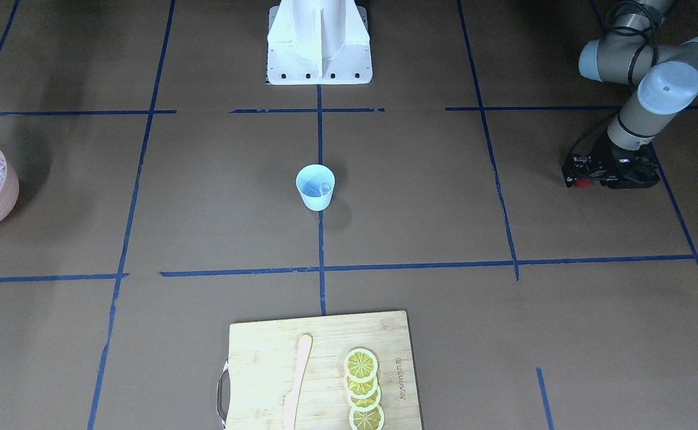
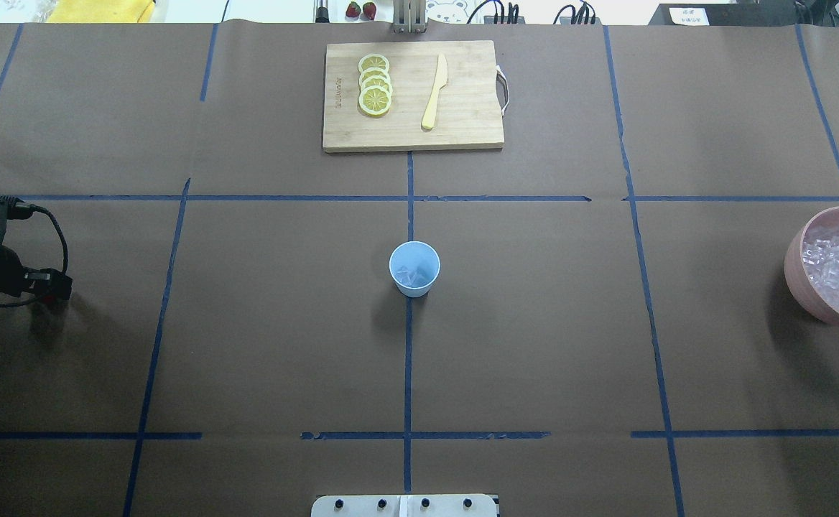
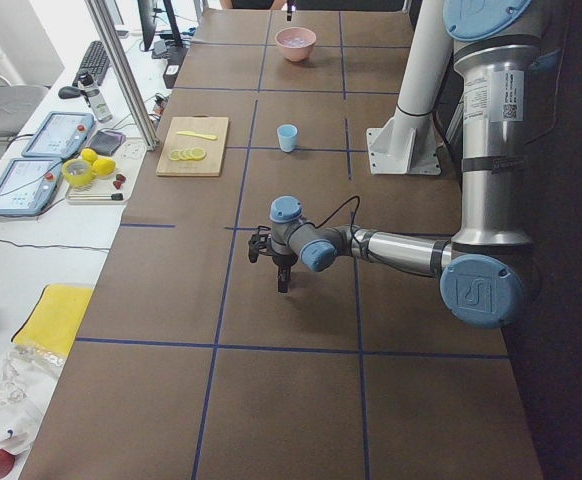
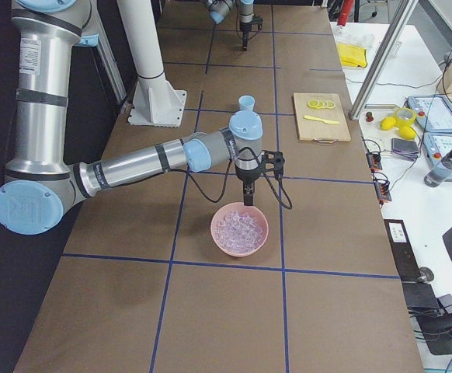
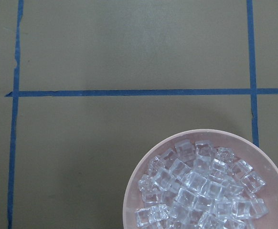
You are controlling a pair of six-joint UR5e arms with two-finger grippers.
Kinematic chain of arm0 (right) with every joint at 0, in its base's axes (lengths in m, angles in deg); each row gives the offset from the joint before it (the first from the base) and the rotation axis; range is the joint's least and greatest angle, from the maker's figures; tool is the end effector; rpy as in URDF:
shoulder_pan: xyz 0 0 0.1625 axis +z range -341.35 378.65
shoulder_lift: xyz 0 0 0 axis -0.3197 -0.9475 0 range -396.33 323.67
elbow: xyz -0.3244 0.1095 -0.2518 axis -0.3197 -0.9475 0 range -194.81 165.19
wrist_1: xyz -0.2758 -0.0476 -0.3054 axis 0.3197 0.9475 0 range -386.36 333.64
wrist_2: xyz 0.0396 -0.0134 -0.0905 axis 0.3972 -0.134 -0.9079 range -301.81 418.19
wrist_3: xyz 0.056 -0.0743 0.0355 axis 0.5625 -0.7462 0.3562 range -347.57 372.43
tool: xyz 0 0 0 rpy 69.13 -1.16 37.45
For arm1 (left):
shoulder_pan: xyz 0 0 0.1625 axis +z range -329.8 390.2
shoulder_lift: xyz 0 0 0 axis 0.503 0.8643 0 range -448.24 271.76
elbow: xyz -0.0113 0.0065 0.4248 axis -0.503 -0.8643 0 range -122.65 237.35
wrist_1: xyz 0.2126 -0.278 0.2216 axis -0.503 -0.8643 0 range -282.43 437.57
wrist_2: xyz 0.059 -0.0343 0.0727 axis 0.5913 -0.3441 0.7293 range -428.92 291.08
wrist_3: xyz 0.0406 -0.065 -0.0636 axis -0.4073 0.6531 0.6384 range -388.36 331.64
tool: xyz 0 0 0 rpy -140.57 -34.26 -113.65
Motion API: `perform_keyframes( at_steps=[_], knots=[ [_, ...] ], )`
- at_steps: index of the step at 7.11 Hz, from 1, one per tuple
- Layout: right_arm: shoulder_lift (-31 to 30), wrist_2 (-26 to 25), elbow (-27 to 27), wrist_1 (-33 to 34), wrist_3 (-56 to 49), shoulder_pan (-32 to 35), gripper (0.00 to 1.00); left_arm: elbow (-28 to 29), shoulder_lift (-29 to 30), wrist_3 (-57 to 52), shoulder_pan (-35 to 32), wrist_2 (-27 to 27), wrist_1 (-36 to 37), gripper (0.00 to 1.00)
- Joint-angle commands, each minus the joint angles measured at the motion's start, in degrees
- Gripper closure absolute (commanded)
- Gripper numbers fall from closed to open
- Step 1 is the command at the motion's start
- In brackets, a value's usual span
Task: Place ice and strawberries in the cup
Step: 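Lower the left gripper onto the red strawberry and grasp it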
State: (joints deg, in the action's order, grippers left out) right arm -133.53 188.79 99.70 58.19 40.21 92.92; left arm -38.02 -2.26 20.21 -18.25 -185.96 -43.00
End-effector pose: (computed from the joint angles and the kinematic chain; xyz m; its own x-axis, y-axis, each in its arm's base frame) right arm -0.0540 -0.4444 0.4986 0.7027 0.0170 0.7113 -0.0876 0.9942 0.0628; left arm 0.2616 -0.4280 0.5997 0.7577 0.0338 -0.6518 0.0078 0.9981 0.0607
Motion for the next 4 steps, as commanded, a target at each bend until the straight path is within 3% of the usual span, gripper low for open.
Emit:
perform_keyframes(
  at_steps=[1,3,4],
  knots=[
    [0.0,0.0,0.01,0.0,0.09,-0.01,0.01,-0.16,0.24,0.03,0.02,-0.03,-0.01,1.0],
    [0.0,0.0,0.27,0.0,0.26,-0.01,0.01,-3.31,0.41,3.78,0.02,-2.29,-0.01,1.0],
    [0.0,0.0,0.19,-0.09,0.26,-0.01,0.01,-8.55,1.11,7.72,-0.06,-6.93,0.68,1.0]
  ],
)
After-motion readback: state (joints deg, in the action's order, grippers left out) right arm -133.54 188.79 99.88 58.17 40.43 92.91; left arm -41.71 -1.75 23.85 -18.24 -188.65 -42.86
